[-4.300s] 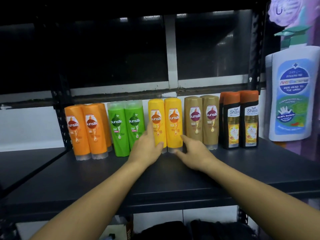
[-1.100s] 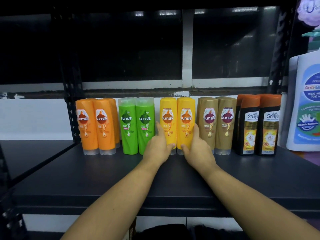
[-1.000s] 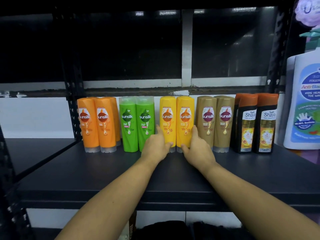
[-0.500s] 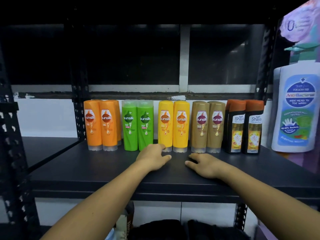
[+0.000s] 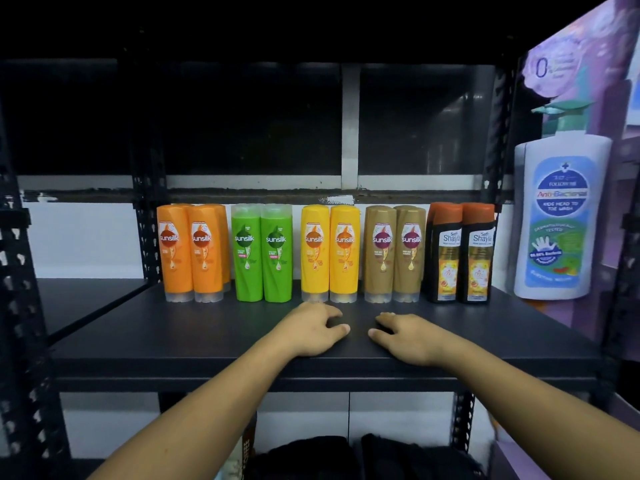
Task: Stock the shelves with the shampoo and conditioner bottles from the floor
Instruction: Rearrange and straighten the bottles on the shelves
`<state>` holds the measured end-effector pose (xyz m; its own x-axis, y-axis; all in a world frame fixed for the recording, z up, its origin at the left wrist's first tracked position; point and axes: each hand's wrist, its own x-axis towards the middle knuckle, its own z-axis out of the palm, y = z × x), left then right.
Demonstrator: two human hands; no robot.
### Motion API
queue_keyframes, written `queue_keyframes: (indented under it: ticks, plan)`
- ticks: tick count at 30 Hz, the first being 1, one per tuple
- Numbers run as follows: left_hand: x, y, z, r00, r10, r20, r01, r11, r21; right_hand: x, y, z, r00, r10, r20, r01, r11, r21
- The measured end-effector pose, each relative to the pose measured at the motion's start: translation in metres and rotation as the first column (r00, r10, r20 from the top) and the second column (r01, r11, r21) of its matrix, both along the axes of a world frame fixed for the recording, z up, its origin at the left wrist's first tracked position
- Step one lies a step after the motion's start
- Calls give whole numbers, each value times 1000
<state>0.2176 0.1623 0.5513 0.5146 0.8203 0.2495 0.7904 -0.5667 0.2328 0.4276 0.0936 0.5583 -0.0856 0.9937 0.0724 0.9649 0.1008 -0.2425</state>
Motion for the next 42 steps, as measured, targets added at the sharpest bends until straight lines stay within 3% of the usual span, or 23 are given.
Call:
queue_keyframes:
  ticks: [9, 17, 21, 33, 42]
  plan:
    - [10, -4, 1, 1000, 16, 11, -16, 1000, 18, 4, 1, -7, 995, -52, -86, 57, 996, 62]
    - [78, 25, 24, 949, 73, 307, -96, 994, 60, 47, 23, 14, 897, -206, -392, 297, 936, 187]
    - [110, 43, 28, 879, 66, 473, -117, 990, 79, 65, 44, 21, 829, -128, -544, 344, 884, 316]
    - [146, 65, 20, 892, 217, 397, -309, 933, 185, 68, 97, 14, 810, -149, -568, 419, 824, 381]
    - [148, 65, 16, 903, 235, 359, -317, 930, 187, 71, 106, 12, 813, -196, -549, 441, 823, 359]
